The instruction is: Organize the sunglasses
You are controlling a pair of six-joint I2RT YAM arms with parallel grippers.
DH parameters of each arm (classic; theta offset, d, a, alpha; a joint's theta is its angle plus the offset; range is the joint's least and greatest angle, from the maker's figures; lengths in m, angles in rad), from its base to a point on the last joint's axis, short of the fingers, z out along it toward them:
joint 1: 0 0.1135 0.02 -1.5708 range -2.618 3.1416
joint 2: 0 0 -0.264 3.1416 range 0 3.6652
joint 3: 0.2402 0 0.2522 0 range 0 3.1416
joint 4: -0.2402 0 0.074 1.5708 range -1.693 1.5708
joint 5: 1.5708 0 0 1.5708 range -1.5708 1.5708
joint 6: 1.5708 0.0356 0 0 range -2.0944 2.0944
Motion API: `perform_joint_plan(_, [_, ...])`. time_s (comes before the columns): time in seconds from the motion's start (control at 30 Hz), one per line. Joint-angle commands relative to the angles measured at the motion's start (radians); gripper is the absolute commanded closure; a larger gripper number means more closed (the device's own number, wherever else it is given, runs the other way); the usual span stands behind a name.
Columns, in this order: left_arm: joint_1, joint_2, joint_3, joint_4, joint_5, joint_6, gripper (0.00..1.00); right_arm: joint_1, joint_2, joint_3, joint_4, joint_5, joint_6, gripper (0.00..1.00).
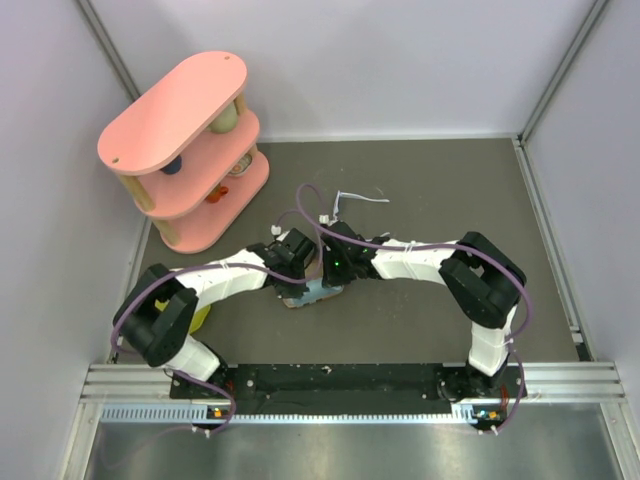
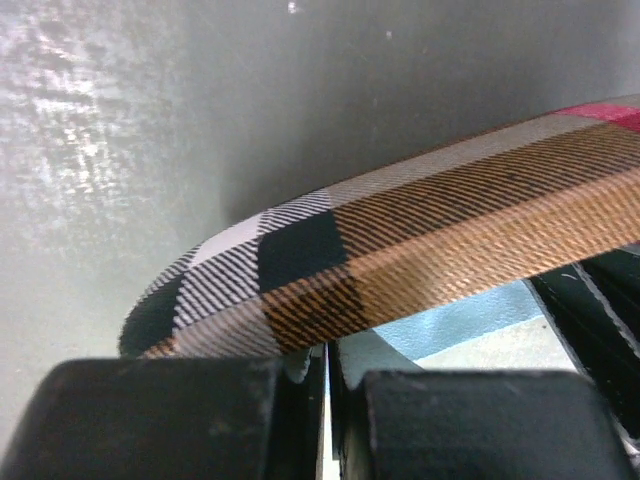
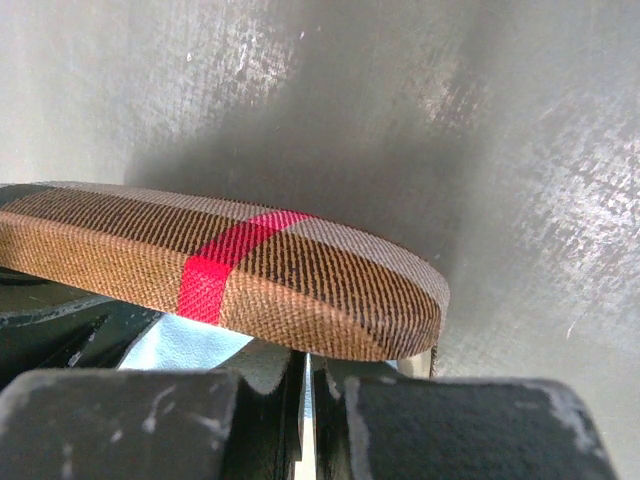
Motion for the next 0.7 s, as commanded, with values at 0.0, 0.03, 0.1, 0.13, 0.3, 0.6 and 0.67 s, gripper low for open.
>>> perform_joint_plan(0.0, [0.001,0.024,0.006,-0.162,-0.129,-0.027,0.99,0.011,0.125,-0.058,-0.125,0.102,-0.02,1.0])
perform_joint_plan(0.03, [0.001,0.018,0.006,-0.183,-0.158,-0.028,0.98,0.011,0.127,-0.06,-0.127,0.104,-0.02,1.0])
perform_joint_plan(0.1, [0.001,-0.005,0.011,-0.223,-0.177,-0.025,0.98,0.011,0.128,-0.06,-0.128,0.108,-0.019,1.0])
perform_joint_plan(0.13, [0.001,-0.013,0.012,-0.236,-0.188,-0.025,0.98,0.011,0.13,-0.06,-0.128,0.11,-0.018,1.0])
perform_joint_plan(0.3, [0.002,-0.065,0.038,-0.274,-0.206,-0.019,0.97,0.01,0.131,-0.057,-0.128,0.11,-0.02,1.0])
perform_joint_plan(0.6, [0.001,-0.16,0.068,-0.104,-0.044,0.007,0.88,0.011,0.134,-0.052,-0.128,0.108,-0.021,1.0])
perform_joint_plan(0.67, [0.002,-0.148,0.043,-0.024,0.001,0.013,0.88,0.011,0.136,-0.051,-0.128,0.11,-0.021,1.0])
